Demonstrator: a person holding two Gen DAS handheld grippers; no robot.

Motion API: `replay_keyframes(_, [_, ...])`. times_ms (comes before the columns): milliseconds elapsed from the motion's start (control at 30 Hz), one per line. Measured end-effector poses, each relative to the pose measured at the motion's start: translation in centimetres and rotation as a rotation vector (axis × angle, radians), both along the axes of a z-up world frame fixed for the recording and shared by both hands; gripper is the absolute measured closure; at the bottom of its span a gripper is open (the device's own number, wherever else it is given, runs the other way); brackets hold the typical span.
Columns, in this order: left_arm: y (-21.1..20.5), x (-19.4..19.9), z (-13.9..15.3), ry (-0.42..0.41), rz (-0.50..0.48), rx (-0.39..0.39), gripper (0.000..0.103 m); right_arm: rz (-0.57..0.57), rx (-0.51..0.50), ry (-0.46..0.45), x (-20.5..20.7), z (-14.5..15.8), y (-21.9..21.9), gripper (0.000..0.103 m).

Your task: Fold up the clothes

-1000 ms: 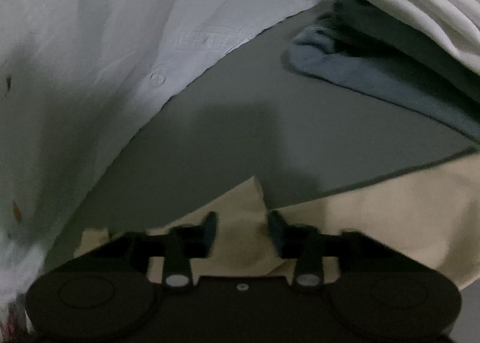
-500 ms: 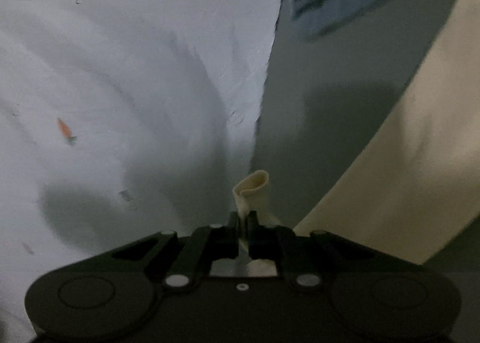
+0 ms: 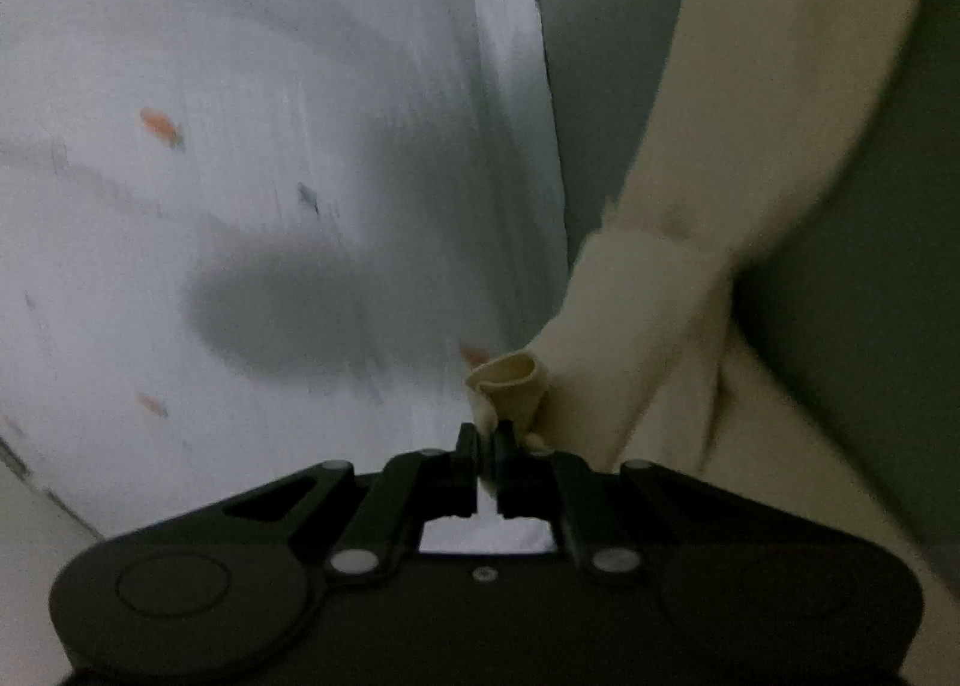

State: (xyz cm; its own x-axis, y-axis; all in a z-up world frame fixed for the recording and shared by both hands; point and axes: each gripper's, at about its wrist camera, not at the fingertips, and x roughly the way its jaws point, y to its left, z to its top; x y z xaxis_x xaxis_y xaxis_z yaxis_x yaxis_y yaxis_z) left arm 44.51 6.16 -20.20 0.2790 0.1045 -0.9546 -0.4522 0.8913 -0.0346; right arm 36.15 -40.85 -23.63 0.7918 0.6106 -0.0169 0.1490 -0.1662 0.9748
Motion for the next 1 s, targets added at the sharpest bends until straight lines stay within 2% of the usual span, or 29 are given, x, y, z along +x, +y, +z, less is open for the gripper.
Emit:
replay_keyframes(267, [-0.6,-4.8,0.4,0.020,-0.022,-0.004,0.007,0.244,-0.095,0.055,-2.7,0.4,5.3,0.098])
replay_keyframes(467, [-0.8,-8.5,1.2,0.012,-0.021,-0.010,0.007,0.373,-0.144,0.071,-5.3,0.5,8.1,0.098])
replay_keyframes(767, [0.4,-12.8,1.2,0.031,-0.032,-0.015,0.007,0.456,-0.229,0.081,-8.8,0.6,11.4,0.097])
replay_keyframes(1000, [0.8,-14.7,0.9,0.043,-0.063,-0.016,0.007,0.468,-0.236,0.044,-10.9,1.0,13.0,0.097])
